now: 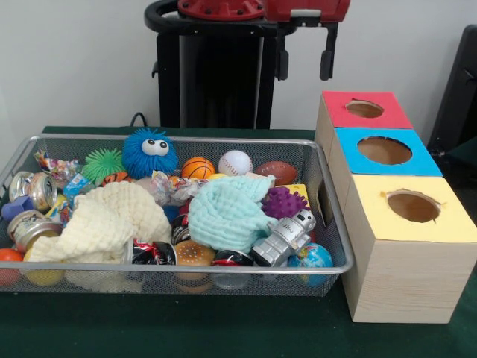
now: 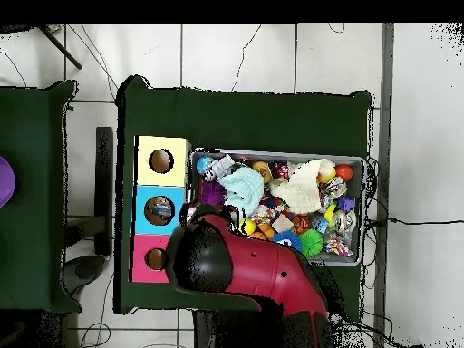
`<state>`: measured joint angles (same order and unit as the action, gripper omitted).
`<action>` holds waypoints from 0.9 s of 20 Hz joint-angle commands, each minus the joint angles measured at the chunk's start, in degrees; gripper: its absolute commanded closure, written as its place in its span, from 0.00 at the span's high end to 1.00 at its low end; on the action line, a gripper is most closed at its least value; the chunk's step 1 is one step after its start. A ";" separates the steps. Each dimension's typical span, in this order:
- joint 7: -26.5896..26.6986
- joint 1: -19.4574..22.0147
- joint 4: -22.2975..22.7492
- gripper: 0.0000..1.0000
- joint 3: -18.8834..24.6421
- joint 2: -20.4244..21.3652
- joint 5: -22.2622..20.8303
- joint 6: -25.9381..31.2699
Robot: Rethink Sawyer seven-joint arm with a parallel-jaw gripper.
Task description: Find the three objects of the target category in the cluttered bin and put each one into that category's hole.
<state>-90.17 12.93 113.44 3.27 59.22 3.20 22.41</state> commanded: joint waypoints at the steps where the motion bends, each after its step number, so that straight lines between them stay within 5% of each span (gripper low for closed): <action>1: 7.65 6.14 4.80 1.00 9.18 0.09 -4.18 4.87; 18: 11.84 22.69 5.35 1.00 22.86 -1.21 -10.04 7.84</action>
<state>-90.16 32.37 115.98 17.68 59.35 -2.76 22.59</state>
